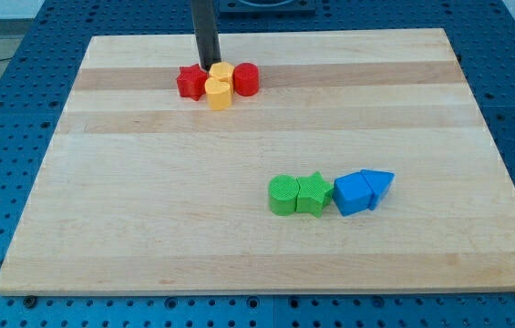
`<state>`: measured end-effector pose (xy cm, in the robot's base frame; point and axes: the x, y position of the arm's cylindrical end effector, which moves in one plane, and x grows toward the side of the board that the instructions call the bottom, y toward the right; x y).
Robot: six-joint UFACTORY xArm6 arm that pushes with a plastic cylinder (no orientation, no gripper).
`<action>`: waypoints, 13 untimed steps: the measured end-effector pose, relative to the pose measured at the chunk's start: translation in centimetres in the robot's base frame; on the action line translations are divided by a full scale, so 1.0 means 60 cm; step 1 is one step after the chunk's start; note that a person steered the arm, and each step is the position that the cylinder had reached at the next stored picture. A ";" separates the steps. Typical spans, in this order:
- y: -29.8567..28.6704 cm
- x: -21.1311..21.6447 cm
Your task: Move the yellow heart right to the red circle
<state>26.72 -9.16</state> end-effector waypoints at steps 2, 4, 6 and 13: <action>-0.149 0.002; -0.220 0.133; -0.112 0.181; 0.027 0.144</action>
<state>35.34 -7.52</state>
